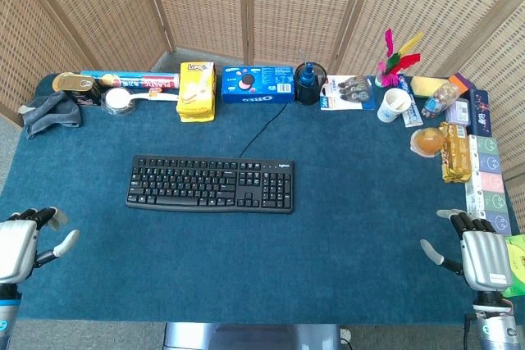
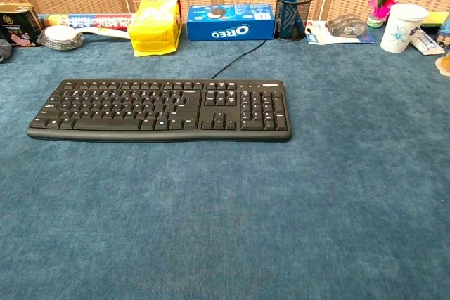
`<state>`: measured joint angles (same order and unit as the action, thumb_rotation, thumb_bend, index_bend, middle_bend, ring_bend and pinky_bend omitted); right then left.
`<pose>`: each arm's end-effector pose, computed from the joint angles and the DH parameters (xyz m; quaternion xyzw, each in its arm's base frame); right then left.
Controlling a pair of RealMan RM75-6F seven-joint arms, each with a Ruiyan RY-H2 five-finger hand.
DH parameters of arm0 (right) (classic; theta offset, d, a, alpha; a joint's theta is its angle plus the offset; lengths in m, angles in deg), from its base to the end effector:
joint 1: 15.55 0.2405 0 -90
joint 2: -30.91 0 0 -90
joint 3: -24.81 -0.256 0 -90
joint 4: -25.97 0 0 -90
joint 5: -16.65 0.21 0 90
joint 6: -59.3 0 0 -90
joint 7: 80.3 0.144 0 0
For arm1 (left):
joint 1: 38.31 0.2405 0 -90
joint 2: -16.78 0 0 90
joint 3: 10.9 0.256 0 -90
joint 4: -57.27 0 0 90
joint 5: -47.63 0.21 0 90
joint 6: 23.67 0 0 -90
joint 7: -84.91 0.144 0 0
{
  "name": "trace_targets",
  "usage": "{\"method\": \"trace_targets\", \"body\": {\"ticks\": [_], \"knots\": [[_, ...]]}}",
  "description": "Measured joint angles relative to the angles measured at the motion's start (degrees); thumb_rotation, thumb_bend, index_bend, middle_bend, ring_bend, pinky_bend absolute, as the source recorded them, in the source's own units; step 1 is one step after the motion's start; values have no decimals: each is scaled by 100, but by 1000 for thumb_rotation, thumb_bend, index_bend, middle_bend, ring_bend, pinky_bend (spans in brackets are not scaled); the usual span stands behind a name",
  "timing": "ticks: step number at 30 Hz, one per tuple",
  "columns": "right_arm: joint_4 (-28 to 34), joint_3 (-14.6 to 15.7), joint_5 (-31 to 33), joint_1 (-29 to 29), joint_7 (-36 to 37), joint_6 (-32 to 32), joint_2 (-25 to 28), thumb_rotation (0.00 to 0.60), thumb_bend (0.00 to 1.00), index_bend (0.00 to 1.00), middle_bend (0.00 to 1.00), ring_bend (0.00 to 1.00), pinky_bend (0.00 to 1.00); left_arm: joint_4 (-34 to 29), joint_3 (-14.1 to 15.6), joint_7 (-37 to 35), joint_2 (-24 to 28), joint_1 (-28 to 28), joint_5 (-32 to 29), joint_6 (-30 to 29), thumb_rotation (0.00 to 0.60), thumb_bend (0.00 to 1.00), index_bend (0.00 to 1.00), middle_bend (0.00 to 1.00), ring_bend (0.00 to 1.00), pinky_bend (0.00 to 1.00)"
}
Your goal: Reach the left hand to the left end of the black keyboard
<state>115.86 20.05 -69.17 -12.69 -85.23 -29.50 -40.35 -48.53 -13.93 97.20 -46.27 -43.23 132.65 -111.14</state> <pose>-0.3087 -0.1764 0.1365 0.5665 -0.3715 0.4038 0.6148 -0.2645 0.1776 0.1537 -0.5873 -0.3806 -0.3981 0.5931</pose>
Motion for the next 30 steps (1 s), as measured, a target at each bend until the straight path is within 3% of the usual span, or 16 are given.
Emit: {"method": "trace_targets", "body": {"ticks": [4, 8, 12, 19, 30], "knots": [[13, 13, -8, 6, -17, 30, 15, 0, 274, 308, 348, 380, 359, 85, -186, 134, 16, -253, -95, 261, 0, 130, 489, 618, 534, 503], [18, 19, -2, 1, -23, 40, 21, 0, 274, 308, 359, 429, 389, 258, -428, 234, -21, -613, -343, 675, 0, 130, 489, 853, 742, 727], [17, 19, 32, -18, -34, 41, 24, 0, 274, 308, 364, 445, 396, 649, -657, 281, -151, -1059, -595, 1212, 0, 117, 489, 956, 830, 852], [20, 28, 44, -14, -79, 80, 19, 0, 274, 308, 367, 455, 398, 1213, -934, 526, -407, -1814, -1144, 2151, 0, 106, 501, 983, 852, 866], [-50, 26, 124, -36, -79, 114, -33, 0, 275, 308, 367, 455, 401, 2180, -1038, 883, -1168, -2656, -2026, 3177, 0, 106, 504, 983, 853, 866]]}}
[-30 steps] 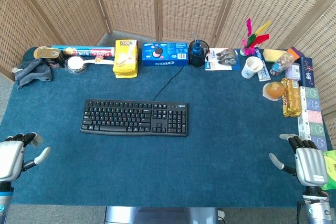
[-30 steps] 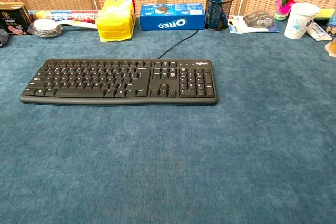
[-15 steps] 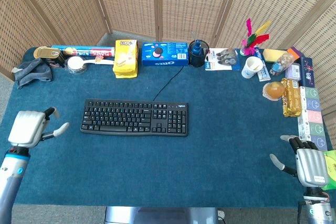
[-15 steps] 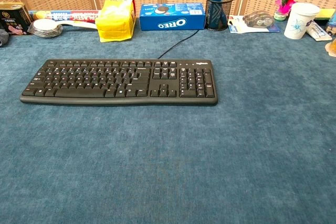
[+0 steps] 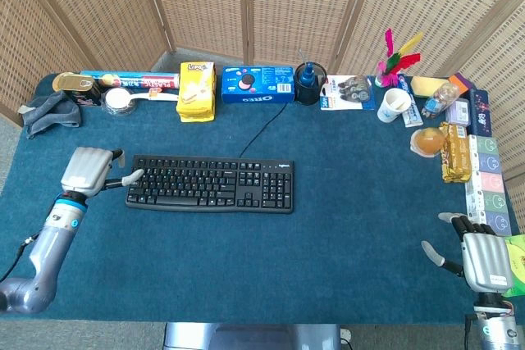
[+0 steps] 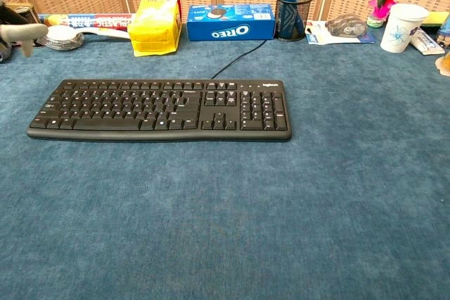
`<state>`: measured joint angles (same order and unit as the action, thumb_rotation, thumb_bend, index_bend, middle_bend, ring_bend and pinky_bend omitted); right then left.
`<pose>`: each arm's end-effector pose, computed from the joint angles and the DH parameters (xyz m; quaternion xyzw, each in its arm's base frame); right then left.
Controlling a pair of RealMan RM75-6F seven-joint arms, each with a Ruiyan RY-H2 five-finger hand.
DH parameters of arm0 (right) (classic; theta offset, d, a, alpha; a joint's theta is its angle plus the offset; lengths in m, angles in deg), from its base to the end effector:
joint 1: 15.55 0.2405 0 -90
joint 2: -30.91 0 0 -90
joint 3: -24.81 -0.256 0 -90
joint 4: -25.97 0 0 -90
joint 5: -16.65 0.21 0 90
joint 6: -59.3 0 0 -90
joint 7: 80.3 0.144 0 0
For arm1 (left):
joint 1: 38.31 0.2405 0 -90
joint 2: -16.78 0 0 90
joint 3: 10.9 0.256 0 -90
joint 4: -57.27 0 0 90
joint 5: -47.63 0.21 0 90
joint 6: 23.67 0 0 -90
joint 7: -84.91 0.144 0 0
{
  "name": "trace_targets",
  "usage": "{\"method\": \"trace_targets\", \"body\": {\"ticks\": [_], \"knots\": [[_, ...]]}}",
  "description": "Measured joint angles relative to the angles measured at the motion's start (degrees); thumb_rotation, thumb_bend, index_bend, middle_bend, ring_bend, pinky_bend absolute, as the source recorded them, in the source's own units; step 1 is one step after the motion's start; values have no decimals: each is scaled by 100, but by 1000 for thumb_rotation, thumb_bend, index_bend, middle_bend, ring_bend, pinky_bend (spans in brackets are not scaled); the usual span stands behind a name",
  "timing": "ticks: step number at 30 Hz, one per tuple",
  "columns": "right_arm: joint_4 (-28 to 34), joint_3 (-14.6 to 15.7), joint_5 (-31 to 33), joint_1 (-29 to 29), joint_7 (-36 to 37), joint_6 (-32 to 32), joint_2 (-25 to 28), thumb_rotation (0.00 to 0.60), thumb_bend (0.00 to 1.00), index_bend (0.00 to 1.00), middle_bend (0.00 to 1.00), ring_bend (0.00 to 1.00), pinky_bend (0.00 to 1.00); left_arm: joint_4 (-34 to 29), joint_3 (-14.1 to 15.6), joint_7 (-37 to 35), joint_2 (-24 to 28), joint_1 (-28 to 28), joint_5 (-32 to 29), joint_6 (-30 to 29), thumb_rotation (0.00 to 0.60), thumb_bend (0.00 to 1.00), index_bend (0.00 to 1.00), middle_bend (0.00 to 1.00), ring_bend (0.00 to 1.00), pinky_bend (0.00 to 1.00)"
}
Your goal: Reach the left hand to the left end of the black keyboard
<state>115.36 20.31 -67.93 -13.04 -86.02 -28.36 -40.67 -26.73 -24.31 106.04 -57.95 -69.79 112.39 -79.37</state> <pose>-0.3151 -0.1737 0.1330 0.5675 -0.3805 0.3856 0.6200 -0.2446 0.3498 0.0866 -0.6967 -0.3505 -0.2989 0.5500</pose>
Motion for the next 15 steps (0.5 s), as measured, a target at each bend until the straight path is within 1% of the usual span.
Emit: {"method": "trace_targets", "body": {"ticks": [3, 9, 15], "knots": [[-23, -3, 12, -13, -1, -12, -13, 0, 274, 308, 367, 455, 403, 210, 29, 27, -205, -160, -161, 199, 0, 106, 504, 983, 852, 866], [-56, -1, 63, -39, -7, -2, -28, 0, 274, 308, 367, 454, 403, 586, 137, 123, -540, -385, -348, 390, 0, 106, 505, 983, 852, 866], [-79, -6, 99, -52, -14, 10, -40, 0, 274, 308, 367, 451, 402, 882, 218, 192, -744, -519, -481, 522, 0, 106, 507, 983, 852, 866]]}}
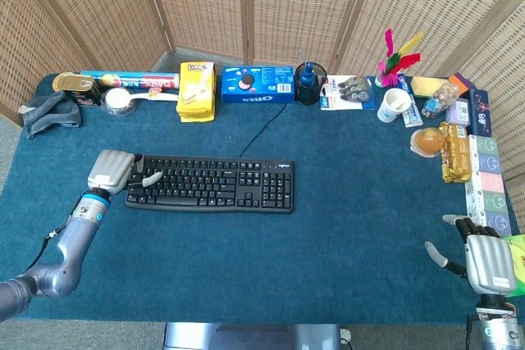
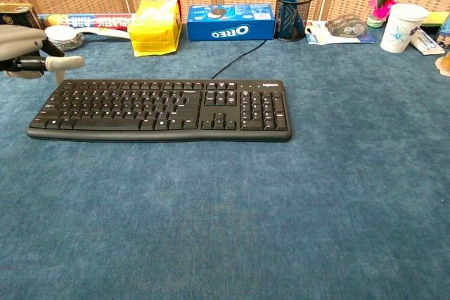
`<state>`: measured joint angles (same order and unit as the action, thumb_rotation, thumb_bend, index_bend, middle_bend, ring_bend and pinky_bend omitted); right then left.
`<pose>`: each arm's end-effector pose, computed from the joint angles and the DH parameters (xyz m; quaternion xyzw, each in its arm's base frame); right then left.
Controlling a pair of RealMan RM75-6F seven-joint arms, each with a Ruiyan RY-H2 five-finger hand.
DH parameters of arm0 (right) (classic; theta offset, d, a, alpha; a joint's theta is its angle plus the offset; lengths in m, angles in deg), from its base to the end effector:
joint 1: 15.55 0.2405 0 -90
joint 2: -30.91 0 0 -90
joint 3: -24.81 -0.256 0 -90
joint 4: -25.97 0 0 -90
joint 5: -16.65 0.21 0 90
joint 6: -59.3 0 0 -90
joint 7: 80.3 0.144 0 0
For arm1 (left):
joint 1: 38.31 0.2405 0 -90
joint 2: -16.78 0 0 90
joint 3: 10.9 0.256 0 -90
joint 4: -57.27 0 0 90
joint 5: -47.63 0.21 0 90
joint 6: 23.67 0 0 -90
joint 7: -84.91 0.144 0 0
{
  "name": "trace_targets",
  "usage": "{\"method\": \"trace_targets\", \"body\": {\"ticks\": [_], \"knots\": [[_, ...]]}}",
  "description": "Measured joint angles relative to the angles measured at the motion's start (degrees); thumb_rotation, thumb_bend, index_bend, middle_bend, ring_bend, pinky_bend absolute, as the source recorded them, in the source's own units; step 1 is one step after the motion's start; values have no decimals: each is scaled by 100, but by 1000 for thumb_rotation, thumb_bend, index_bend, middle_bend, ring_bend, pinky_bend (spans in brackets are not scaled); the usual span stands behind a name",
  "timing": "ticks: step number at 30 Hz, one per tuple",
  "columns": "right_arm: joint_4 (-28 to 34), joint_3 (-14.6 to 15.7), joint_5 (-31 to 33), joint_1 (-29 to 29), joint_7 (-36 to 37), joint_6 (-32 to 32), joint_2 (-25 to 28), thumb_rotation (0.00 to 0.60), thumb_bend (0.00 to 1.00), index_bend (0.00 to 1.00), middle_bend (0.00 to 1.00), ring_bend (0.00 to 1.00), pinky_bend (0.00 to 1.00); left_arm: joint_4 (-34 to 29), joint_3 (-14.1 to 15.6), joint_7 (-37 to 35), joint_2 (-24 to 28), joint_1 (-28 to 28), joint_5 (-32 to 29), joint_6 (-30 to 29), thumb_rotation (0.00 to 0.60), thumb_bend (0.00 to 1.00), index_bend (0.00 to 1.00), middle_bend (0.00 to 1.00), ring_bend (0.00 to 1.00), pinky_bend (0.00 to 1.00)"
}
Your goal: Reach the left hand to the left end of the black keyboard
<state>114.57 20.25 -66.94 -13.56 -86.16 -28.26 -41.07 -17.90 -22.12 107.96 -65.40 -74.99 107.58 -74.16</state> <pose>-0.3210 -0.1709 0.1327 0.5621 -0.3847 0.3762 0.6281 -0.2465 0.3685 0.0422 -0.7190 -0.3647 -0.2588 0.5321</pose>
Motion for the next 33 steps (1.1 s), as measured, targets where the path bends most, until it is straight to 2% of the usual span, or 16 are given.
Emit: {"method": "trace_targets", "body": {"ticks": [21, 29, 33], "knots": [[-35, -18, 91, -20, -20, 51, -6, 0, 274, 308, 367, 451, 402, 875, 146, 6, -605, -419, -261, 387, 0, 106, 507, 983, 853, 865], [-16, -18, 72, -39, -11, 21, 9, 0, 274, 308, 367, 451, 399, 889, 153, -115, -621, -429, -224, 304, 0, 106, 507, 983, 852, 865], [-2, -14, 55, -46, -6, 6, 14, 0, 275, 308, 367, 451, 399, 691, 124, -276, -469, -358, -76, 59, 0, 106, 508, 984, 852, 866]]}}
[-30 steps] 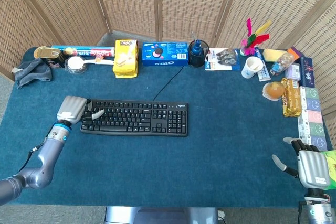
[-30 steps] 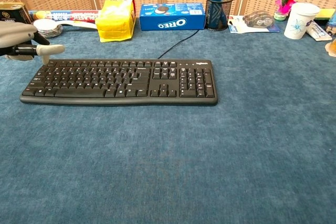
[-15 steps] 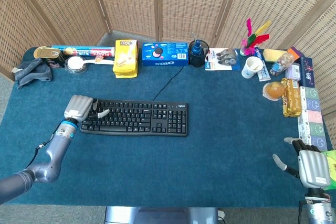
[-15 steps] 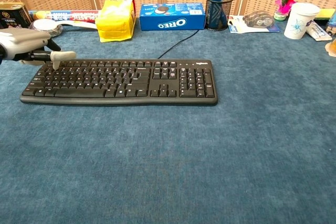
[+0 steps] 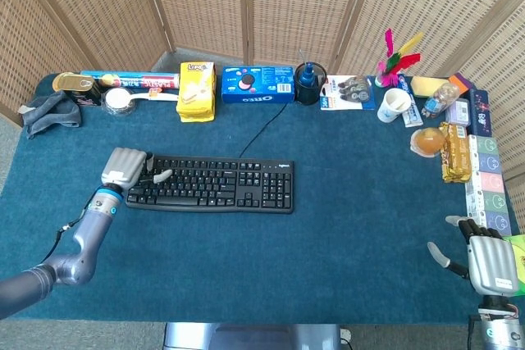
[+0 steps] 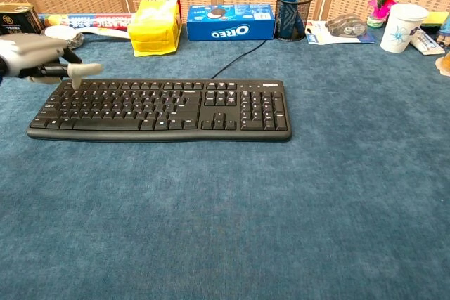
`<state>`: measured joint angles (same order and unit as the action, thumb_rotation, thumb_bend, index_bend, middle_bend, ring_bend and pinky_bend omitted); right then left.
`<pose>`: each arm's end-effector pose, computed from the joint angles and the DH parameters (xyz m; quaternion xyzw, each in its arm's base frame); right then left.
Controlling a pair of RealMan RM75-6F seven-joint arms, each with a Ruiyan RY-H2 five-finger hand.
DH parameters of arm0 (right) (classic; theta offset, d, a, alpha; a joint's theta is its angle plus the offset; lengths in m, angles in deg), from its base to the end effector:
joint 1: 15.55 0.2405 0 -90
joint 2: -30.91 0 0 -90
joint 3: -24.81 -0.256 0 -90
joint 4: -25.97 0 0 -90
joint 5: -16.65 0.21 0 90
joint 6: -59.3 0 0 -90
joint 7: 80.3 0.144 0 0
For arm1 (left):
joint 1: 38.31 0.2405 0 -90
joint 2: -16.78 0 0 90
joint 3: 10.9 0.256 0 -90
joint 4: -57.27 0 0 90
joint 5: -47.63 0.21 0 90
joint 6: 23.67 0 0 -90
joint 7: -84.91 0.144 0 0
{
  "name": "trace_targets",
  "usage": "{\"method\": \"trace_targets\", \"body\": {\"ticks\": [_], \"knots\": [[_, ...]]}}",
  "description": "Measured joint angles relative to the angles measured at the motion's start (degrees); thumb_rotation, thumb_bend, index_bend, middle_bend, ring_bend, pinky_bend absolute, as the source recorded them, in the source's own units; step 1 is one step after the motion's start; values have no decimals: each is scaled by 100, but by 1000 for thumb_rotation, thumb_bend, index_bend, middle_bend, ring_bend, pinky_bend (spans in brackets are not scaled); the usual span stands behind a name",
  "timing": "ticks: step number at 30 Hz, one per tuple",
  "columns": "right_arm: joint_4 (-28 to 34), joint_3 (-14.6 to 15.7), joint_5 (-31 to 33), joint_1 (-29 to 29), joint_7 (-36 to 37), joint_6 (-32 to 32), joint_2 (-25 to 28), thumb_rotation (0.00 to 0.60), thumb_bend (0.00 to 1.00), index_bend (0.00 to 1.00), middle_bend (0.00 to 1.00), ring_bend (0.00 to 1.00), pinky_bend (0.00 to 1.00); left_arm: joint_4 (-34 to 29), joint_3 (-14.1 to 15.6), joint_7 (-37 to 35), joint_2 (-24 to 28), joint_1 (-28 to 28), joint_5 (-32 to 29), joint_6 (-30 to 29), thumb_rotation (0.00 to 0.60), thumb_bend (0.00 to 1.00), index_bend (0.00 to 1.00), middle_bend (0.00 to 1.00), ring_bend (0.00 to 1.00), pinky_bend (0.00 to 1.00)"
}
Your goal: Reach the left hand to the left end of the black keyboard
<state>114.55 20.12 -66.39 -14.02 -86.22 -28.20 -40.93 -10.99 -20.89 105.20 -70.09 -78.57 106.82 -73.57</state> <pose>-0.3239 -0.1687 0.1341 0.5580 -0.3877 0.3710 0.6330 -0.2410 0.3854 0.0239 -0.7191 -0.3637 -0.2650 0.5294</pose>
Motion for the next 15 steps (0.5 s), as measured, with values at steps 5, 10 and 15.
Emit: {"method": "trace_targets", "body": {"ticks": [5, 10, 15], "knots": [[-12, -17, -21, 17, 30, 0, -8, 0, 274, 308, 367, 444, 391, -485, -3, -198, 327, 202, 233, -428, 0, 108, 508, 947, 813, 850], [-34, -51, -68, 80, 46, 22, -35, 0, 274, 308, 367, 396, 360, -1313, 81, -307, 828, 596, 451, -1029, 0, 106, 507, 694, 573, 644], [-11, -95, -89, 162, -8, 74, -55, 0, 274, 308, 358, 367, 344, -2127, 285, -444, 1344, 1216, 786, -1918, 0, 107, 508, 619, 507, 566]]}}
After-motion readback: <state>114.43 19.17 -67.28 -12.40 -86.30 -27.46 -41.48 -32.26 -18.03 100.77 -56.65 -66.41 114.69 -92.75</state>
